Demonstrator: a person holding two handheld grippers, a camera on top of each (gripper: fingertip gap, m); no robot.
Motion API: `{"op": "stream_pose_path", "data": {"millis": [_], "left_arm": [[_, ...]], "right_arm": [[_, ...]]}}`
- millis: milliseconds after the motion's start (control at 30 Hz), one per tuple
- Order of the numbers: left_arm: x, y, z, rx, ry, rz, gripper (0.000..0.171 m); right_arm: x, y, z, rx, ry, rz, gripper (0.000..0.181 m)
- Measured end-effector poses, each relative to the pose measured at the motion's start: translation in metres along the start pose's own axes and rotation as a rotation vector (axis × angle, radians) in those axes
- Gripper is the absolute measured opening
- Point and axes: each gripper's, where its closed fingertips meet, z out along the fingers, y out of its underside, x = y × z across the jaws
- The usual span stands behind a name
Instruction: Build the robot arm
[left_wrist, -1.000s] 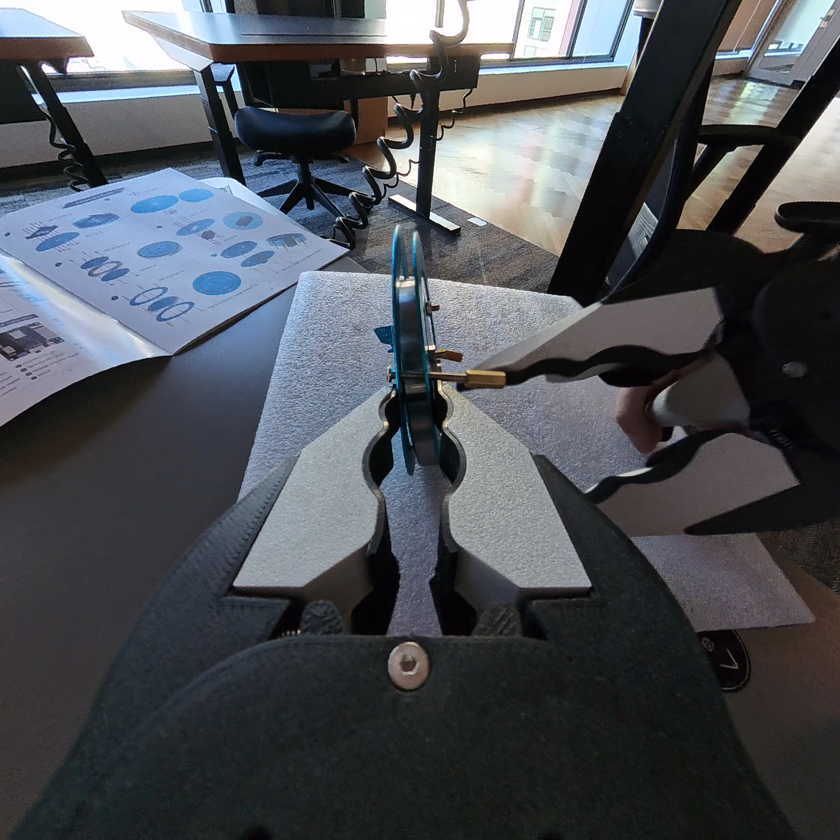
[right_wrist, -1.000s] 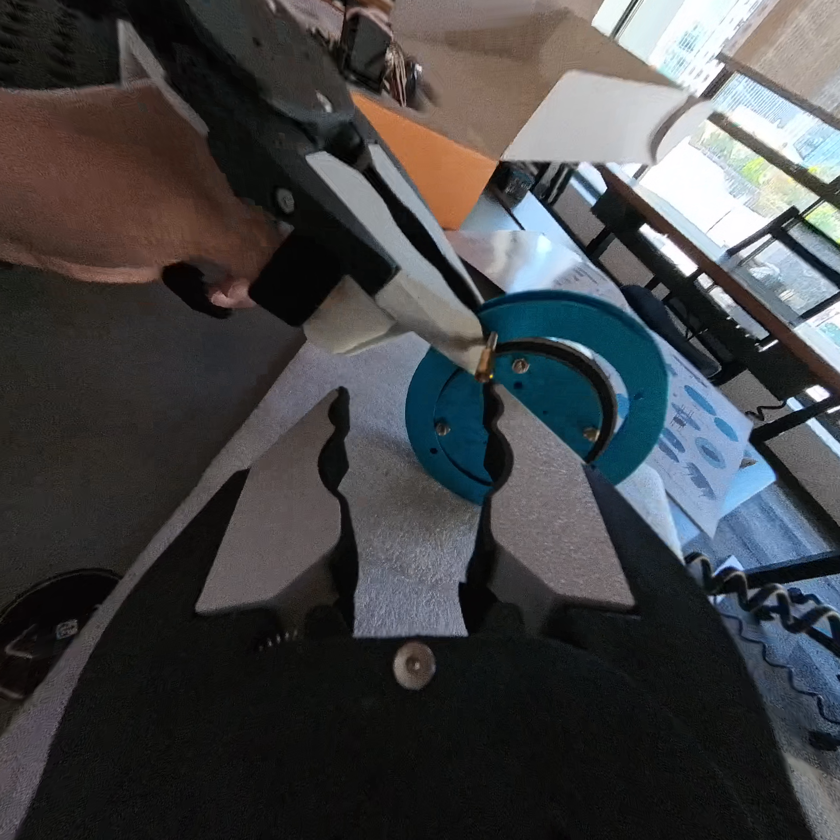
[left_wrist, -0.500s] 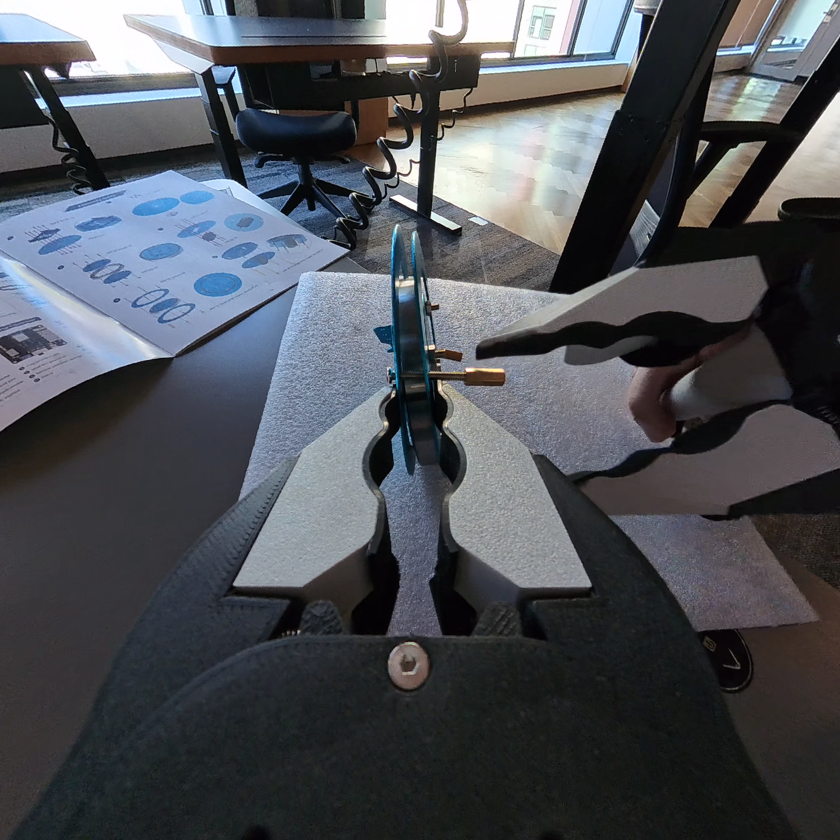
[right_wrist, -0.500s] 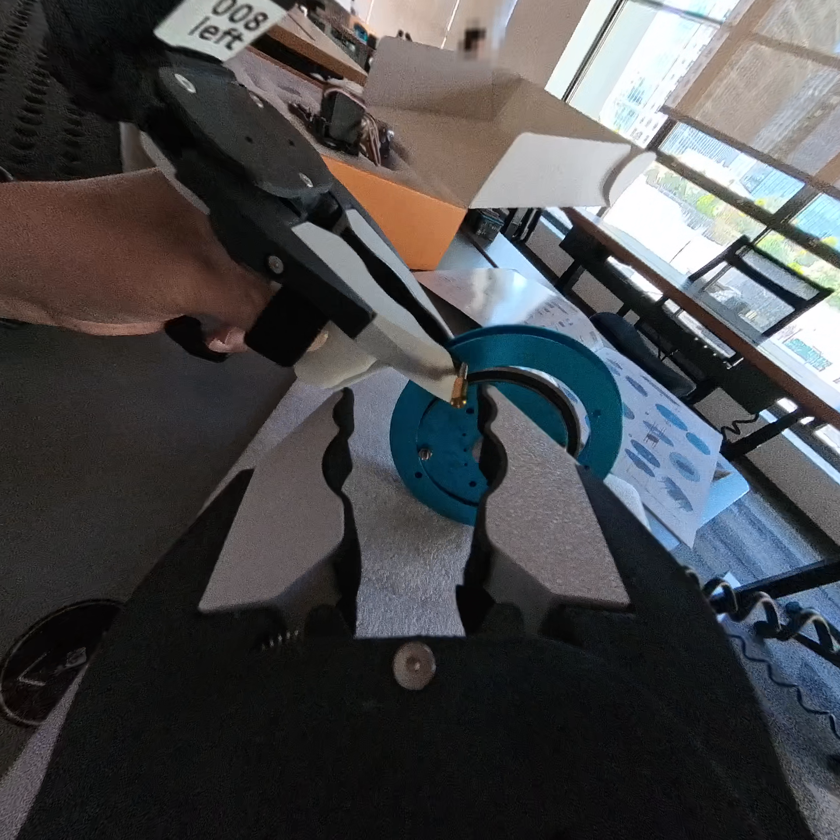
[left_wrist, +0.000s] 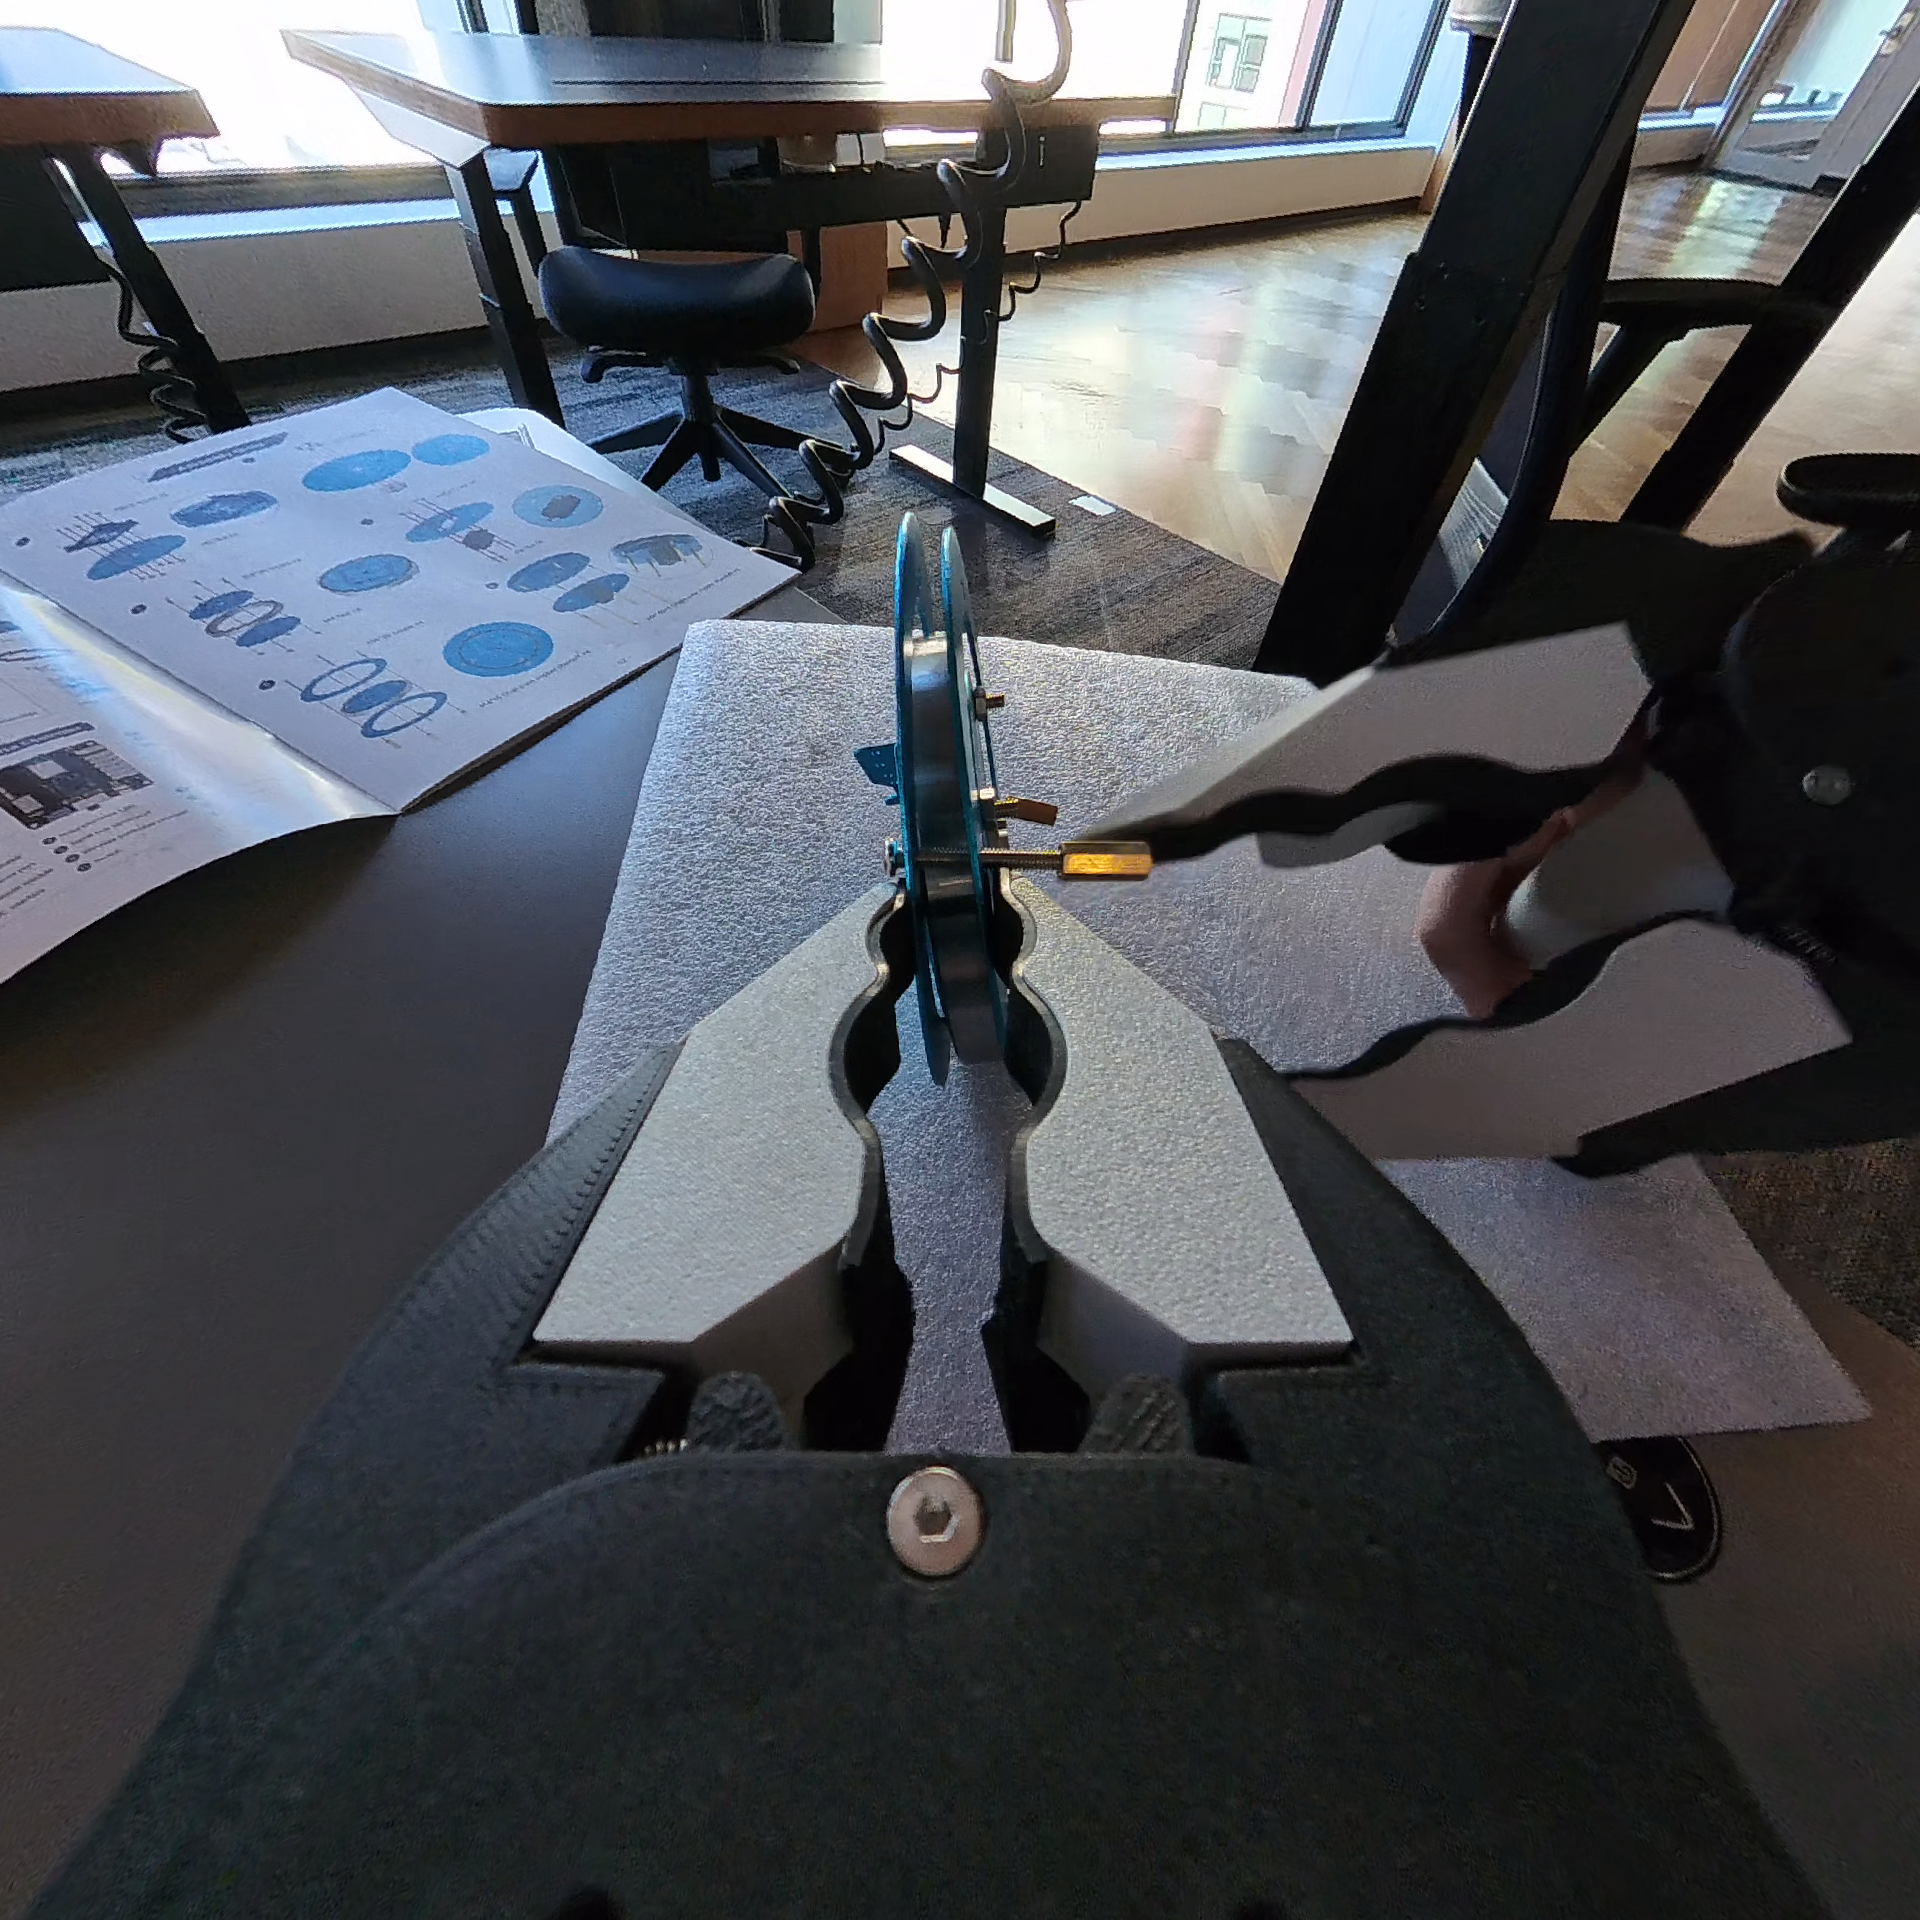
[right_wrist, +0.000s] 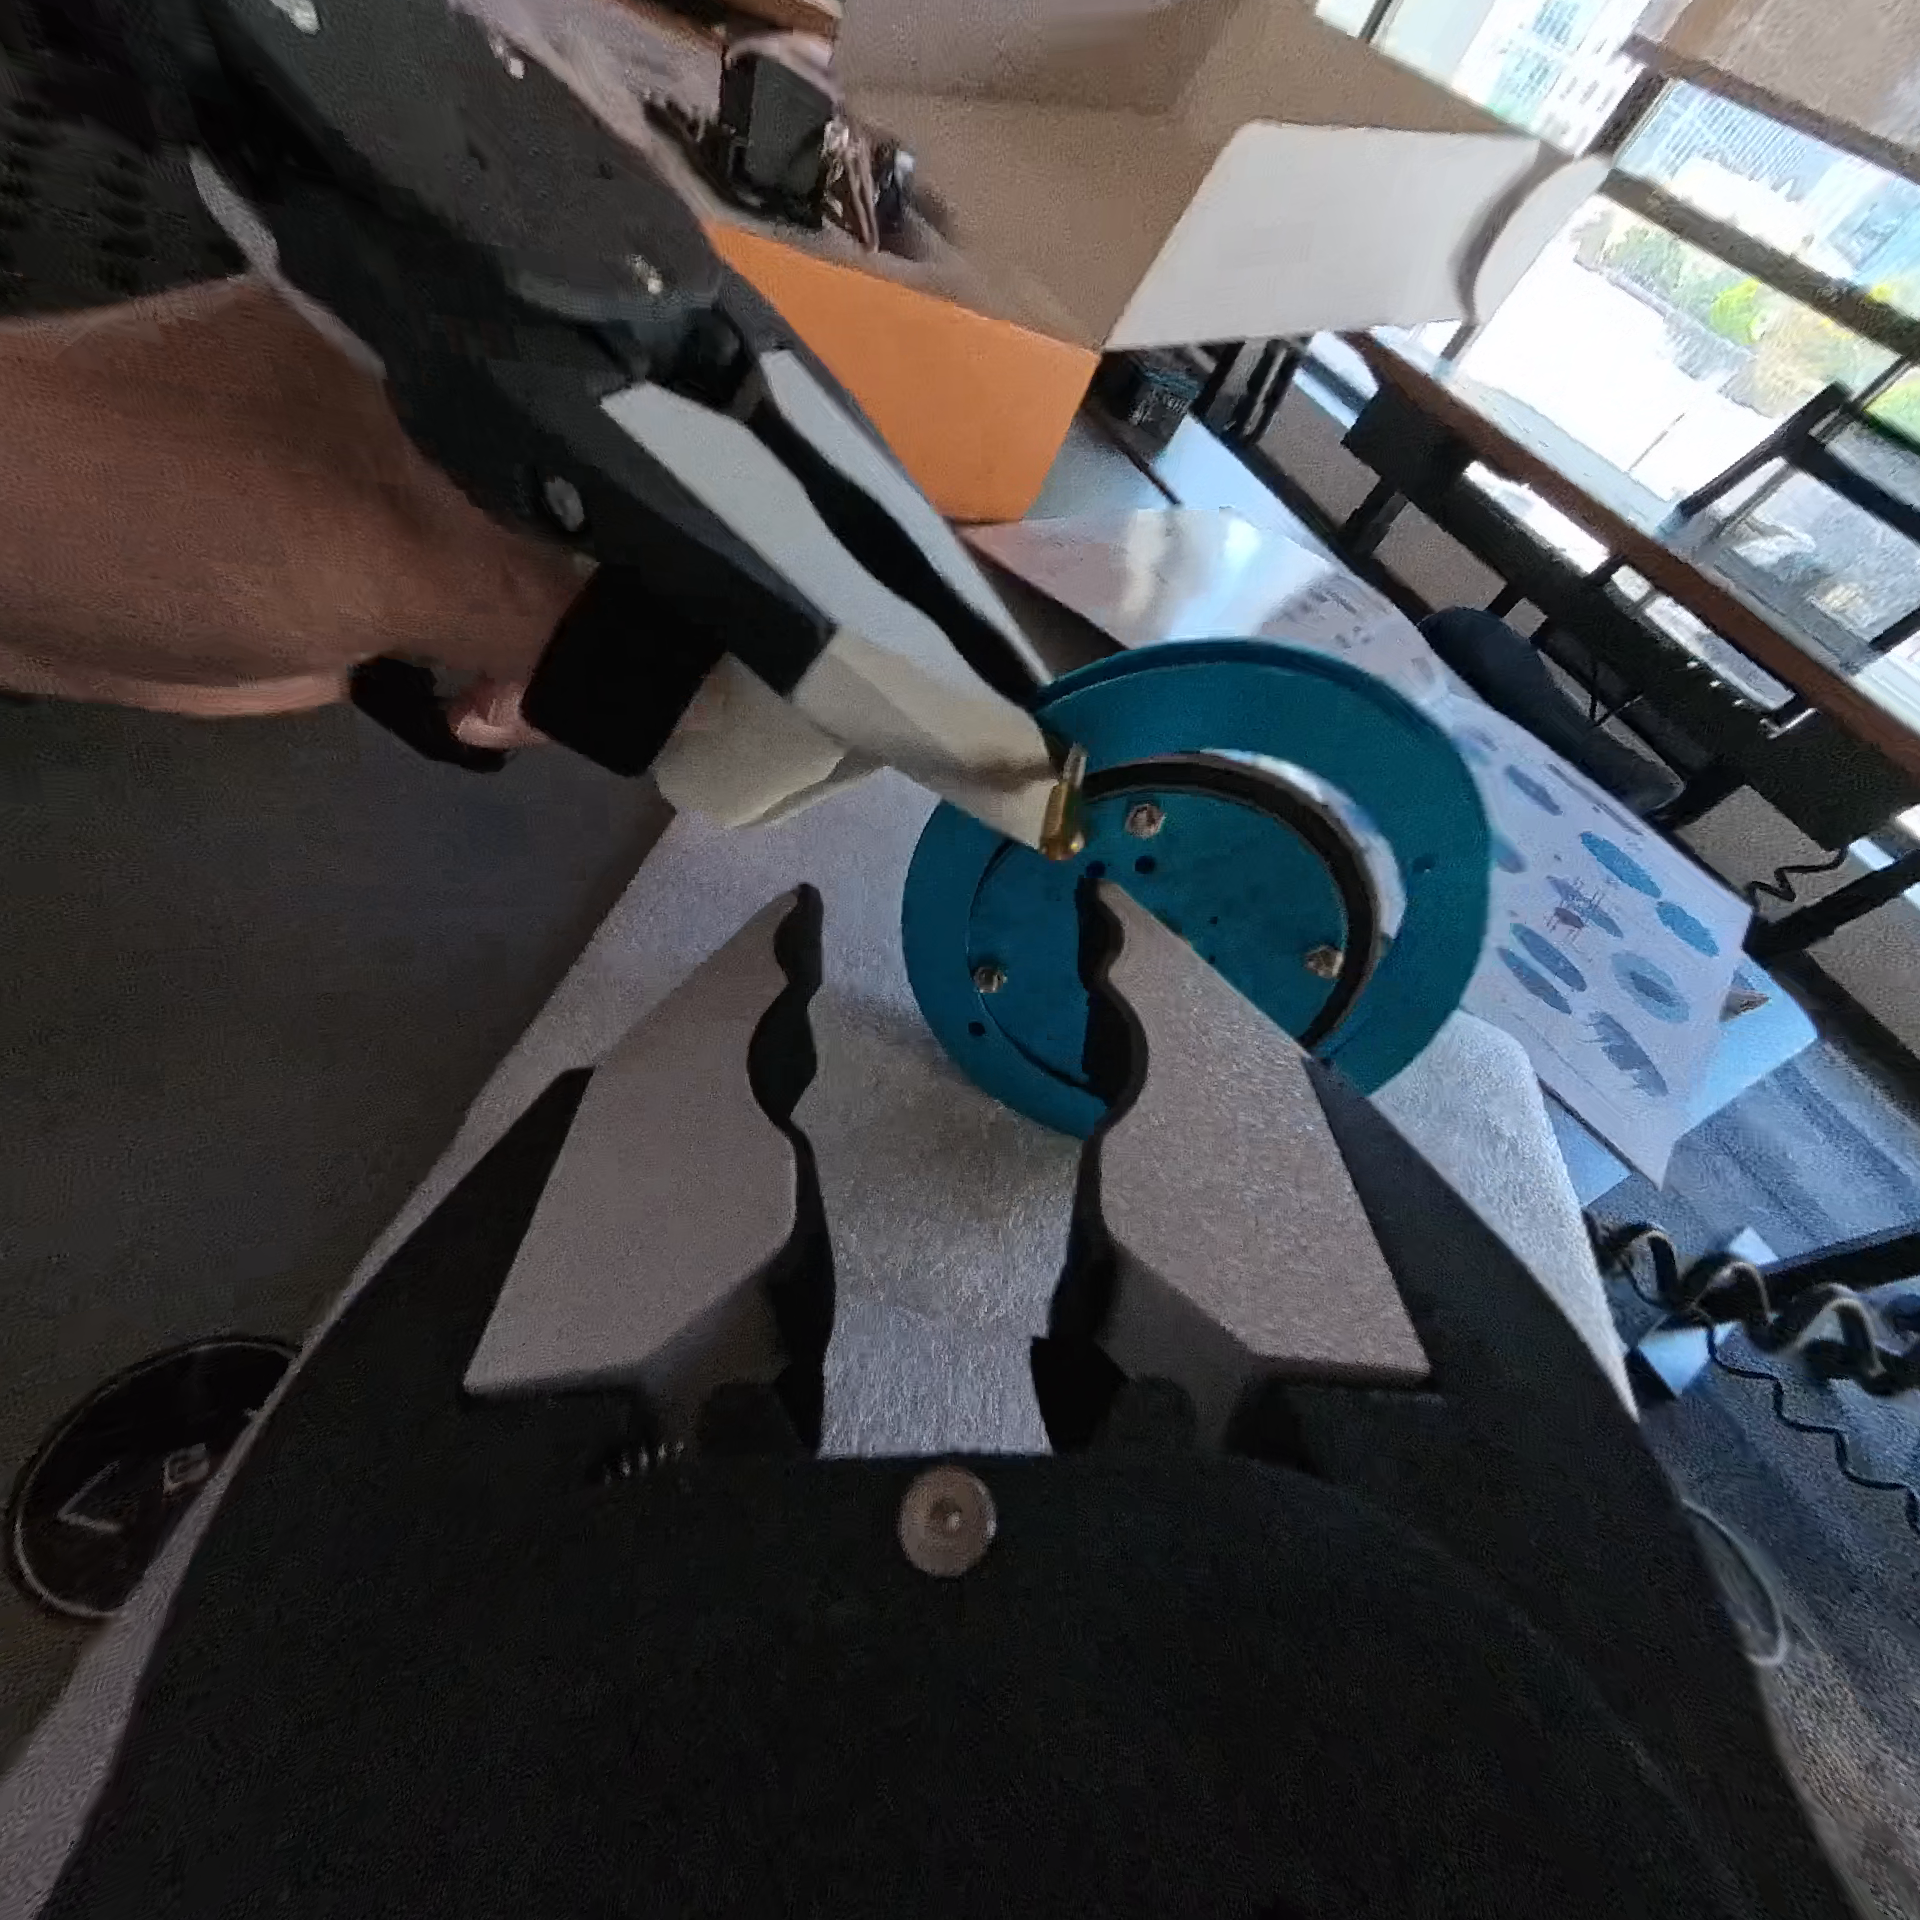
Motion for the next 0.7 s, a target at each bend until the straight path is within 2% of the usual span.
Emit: {"op": "stream_pose_path", "data": {"millis": [100, 233, 333, 367, 433, 533, 567, 633, 700], "left_arm": [[0.0, 0.0, 0.0, 0.0, 0.001, -0.003, 0.013], [0.0, 0.0, 0.0, -0.001, 0.001, -0.002, 0.013], [0.0, 0.0, 0.0, 0.0, 0.001, -0.005, 0.013], [-0.001, 0.0, 0.0, 0.0, 0.002, -0.007, 0.013], [-0.002, 0.0, 0.0, -0.003, -0.002, -0.01, 0.013], [-0.001, 0.0, 0.0, -0.002, 0.002, -0.006, 0.012], [0.0, 0.0, 0.0, -0.002, -0.001, 0.003, 0.012], [0.0, 0.0, 0.0, -0.002, -0.001, 0.001, 0.013], [-0.001, 0.0, 0.0, -0.003, 0.002, -0.007, 0.013]], "right_arm": [[0.002, -0.019, -0.007, 0.099, 0.024, -0.038, 0.048], [-0.006, 0.014, 0.004, -0.065, -0.028, -0.054, 0.052], [0.001, -0.016, -0.007, 0.083, 0.049, -0.105, 0.059], [-0.006, -0.019, -0.007, 0.093, 0.029, -0.16, 0.061], [-0.015, -0.01, -0.001, 0.056, 0.025, -0.269, 0.072], [-0.009, -0.01, -0.003, 0.015, 0.079, -0.334, 0.071], [-0.005, -0.015, -0.005, 0.026, 0.101, -0.324, 0.076], [-0.004, -0.024, -0.009, 0.078, 0.107, -0.341, 0.074], [-0.01, -0.009, -0.003, 0.016, 0.07, -0.419, 0.073]]}}
